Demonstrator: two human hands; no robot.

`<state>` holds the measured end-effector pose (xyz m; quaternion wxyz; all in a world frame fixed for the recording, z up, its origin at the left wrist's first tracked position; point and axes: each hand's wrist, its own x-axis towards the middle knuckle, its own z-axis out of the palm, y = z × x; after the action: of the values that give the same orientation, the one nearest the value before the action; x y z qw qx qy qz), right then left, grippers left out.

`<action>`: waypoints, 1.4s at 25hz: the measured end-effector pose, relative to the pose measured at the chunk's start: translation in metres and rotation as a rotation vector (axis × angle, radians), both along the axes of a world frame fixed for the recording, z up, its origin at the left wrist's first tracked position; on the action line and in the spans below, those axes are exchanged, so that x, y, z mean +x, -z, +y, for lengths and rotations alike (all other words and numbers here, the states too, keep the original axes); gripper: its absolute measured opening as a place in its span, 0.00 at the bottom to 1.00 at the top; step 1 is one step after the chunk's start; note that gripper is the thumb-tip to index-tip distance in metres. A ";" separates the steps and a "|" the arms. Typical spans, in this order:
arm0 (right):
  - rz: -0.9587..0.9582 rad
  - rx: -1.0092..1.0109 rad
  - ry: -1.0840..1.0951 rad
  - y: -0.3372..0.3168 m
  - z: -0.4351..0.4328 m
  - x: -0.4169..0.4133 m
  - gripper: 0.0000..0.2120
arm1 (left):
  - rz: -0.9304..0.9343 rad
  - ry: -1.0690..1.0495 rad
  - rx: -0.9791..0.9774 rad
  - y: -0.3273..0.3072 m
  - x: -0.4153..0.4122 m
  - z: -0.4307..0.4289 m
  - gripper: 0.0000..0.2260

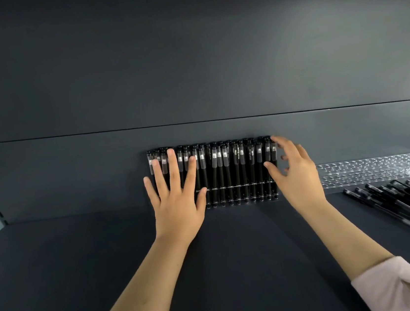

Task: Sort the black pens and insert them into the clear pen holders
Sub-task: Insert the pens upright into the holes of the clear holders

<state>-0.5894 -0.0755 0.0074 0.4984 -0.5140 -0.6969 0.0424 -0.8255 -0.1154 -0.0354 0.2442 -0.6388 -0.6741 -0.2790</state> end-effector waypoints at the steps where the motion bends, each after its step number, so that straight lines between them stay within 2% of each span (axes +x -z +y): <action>1: -0.039 -0.013 0.018 -0.003 -0.003 0.000 0.25 | 0.015 -0.002 0.017 -0.004 0.001 -0.002 0.29; 6: -0.279 -0.153 0.070 -0.021 -0.025 0.016 0.23 | 0.052 0.084 0.084 -0.023 0.010 -0.013 0.21; 8: -0.358 -0.203 0.079 -0.022 -0.034 0.029 0.23 | 0.023 0.161 0.056 -0.028 0.018 -0.018 0.19; 15: -0.444 -0.391 0.145 -0.021 -0.063 0.110 0.23 | -0.027 0.422 -0.283 -0.033 0.086 -0.047 0.20; 20: -0.496 -0.478 0.126 -0.022 -0.060 0.195 0.23 | -0.057 0.486 -0.500 -0.032 0.167 -0.052 0.21; 27: -0.536 -0.630 -0.056 -0.024 -0.019 0.318 0.22 | -0.259 0.394 -0.715 -0.031 0.309 -0.032 0.26; 31: -0.627 -0.703 -0.201 -0.018 0.007 0.350 0.25 | -0.357 0.255 -0.779 -0.031 0.366 -0.016 0.35; 35: -0.644 -0.693 -0.332 -0.015 0.028 0.360 0.23 | -0.443 0.071 -0.811 -0.031 0.401 -0.003 0.45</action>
<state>-0.2293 -0.0475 0.0228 0.0445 -0.5184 -0.8327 0.1894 -0.4249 -0.1189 -0.0048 -0.1850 -0.6304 -0.7424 -0.1311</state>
